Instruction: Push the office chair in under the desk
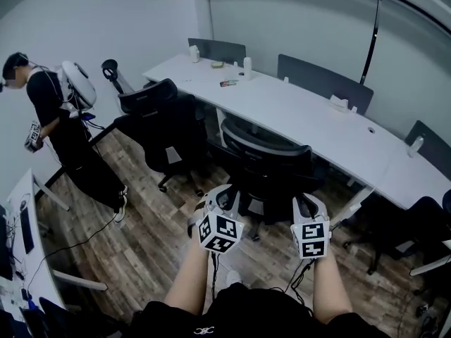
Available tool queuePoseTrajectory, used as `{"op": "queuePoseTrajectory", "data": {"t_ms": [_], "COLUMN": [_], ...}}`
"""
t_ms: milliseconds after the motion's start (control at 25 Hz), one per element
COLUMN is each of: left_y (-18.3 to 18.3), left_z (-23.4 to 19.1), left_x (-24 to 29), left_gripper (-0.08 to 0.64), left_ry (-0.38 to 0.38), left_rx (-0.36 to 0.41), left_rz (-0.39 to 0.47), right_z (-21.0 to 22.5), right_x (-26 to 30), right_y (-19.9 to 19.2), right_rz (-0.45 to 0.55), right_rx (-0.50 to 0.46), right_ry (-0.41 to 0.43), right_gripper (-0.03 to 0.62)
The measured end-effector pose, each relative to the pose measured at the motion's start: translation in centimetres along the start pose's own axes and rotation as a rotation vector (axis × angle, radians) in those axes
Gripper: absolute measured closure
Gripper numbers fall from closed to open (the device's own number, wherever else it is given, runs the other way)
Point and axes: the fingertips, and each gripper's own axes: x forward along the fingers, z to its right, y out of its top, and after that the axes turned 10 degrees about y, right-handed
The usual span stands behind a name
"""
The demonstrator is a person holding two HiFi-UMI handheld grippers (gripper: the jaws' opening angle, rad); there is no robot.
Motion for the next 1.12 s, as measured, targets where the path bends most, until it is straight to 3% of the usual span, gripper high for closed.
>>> {"op": "queuePoseTrajectory", "data": {"t_ms": [120,240,480,760,1000,1120], "left_y": [-2.0,-3.8,-5.6,-6.6,-7.7,-7.7], "left_z": [-0.9,-2.1,-5.0,-7.2,-6.5,-6.2], "left_x": [3.1,5.9,11.6,17.3,19.7,19.7], "left_gripper": [0.440,0.397,0.365,0.359,0.394,0.420], "left_ry": [-0.045,-0.086,-0.129,-0.169,-0.191,-0.210], "left_rx": [0.189,0.277,0.352,0.387,0.436,0.408], "left_rz": [-0.038,-0.055,-0.044,-0.046,-0.082,-0.060], "right_z": [1.7,3.5,5.0,5.9,6.8,7.3], "right_x": [1.9,3.1,6.1,8.9,9.5,9.5], "right_y": [-0.5,0.0,-0.9,-2.4,-4.0,-3.9], "right_rz": [-0.069,-0.084,-0.169,-0.251,-0.332,-0.324], "right_rx": [-0.023,-0.019,-0.034,-0.038,-0.076,-0.110], "right_ry": [-0.014,-0.050,-0.105,-0.161,-0.206,-0.238], "right_gripper": [0.488,0.458,0.372,0.305,0.329,0.358]}}
